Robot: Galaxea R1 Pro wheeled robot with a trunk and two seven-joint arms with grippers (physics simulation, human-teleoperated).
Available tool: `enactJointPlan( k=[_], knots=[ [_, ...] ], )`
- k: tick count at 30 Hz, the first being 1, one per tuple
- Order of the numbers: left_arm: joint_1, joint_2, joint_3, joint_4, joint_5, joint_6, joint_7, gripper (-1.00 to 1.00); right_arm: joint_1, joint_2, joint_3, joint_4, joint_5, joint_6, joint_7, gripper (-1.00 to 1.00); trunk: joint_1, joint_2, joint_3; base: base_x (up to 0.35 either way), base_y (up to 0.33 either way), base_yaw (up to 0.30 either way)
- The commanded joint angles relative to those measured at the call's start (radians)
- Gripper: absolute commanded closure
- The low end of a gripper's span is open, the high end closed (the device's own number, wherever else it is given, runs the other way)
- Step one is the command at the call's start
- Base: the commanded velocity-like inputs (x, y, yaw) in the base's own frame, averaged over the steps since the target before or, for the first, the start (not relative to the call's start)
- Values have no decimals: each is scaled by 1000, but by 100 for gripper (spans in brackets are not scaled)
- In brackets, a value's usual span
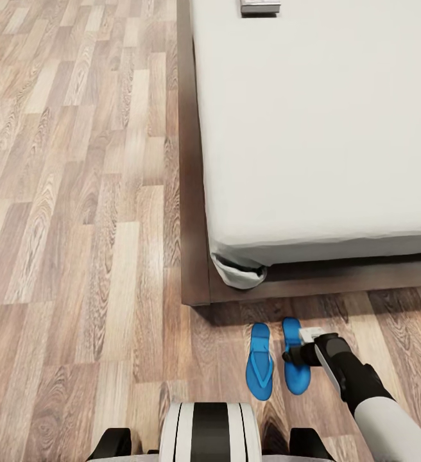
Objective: In the bedroom, move the book from the bed onto either nightstand, and place the two sandals side by side next to the bed.
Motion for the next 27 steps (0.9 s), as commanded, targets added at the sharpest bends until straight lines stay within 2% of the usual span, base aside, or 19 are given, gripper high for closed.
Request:
enactJointPlan(
  k=[1,7,10,18,22,27],
  knots=[
    [-1,0,8,2,-7,-8,2,-100,-2,0,2,-1,11,3,7,100,0,0,-1,0,0,0],
    [-1,0,8,2,-7,-8,2,-100,-9,0,2,-1,11,3,7,100,0,0,-1,0,0,0],
    [-1,0,8,2,-7,-8,2,-100,-11,1,2,-1,11,3,7,100,1,-1,-12,0,0,0],
    [-1,0,8,2,-7,-8,2,-100,-14,1,2,-1,11,3,7,100,1,-1,-12,0,0,0],
    [-1,0,8,2,-7,-8,1,-100,-19,3,2,-1,11,4,7,100,3,-2,-28,0,0,0],
    [-1,0,8,2,-7,-8,2,-100,-26,3,2,-1,11,5,7,100,3,-2,-28,0,0,0]
  ],
)
